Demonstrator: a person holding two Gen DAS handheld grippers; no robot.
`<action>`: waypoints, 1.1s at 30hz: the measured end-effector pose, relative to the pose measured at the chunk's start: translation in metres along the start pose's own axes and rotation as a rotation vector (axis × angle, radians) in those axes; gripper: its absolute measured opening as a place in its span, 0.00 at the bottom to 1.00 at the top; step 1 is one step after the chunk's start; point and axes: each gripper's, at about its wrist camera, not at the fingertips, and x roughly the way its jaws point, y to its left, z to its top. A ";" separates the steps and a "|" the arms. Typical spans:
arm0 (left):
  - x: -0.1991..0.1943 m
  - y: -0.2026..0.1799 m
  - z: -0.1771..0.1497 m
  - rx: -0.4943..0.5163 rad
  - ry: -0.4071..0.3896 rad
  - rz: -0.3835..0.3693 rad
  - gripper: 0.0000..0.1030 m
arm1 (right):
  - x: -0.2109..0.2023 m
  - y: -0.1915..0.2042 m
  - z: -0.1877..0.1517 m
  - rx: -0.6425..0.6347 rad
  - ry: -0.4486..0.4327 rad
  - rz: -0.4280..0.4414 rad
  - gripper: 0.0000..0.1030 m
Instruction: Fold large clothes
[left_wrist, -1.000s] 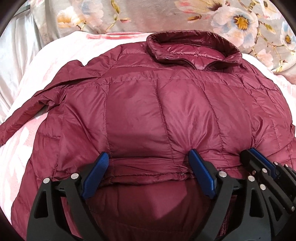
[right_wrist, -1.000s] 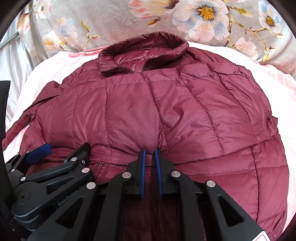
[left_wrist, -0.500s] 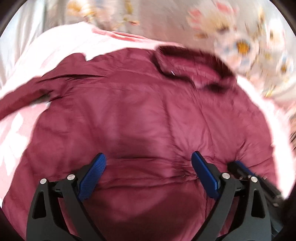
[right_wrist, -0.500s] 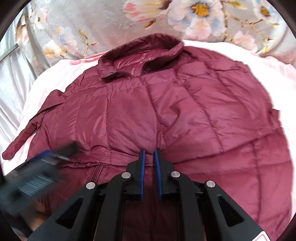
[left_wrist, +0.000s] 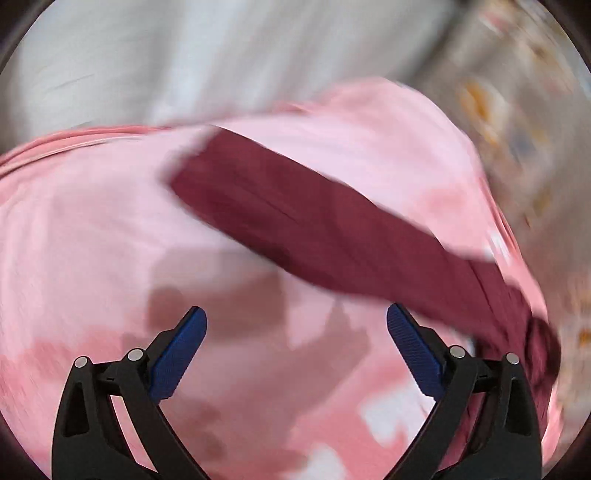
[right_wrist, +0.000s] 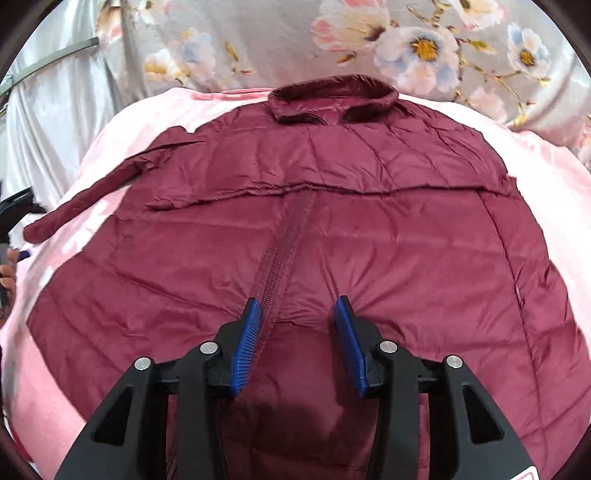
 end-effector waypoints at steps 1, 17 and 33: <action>0.005 0.014 0.010 -0.035 -0.010 0.017 0.93 | 0.000 -0.001 0.001 0.006 -0.001 0.000 0.45; -0.019 -0.130 0.022 0.306 -0.065 -0.153 0.02 | 0.004 -0.004 -0.002 0.025 0.009 -0.037 0.56; -0.106 -0.388 -0.273 0.884 0.219 -0.724 0.71 | -0.053 -0.068 0.011 0.112 -0.101 -0.145 0.60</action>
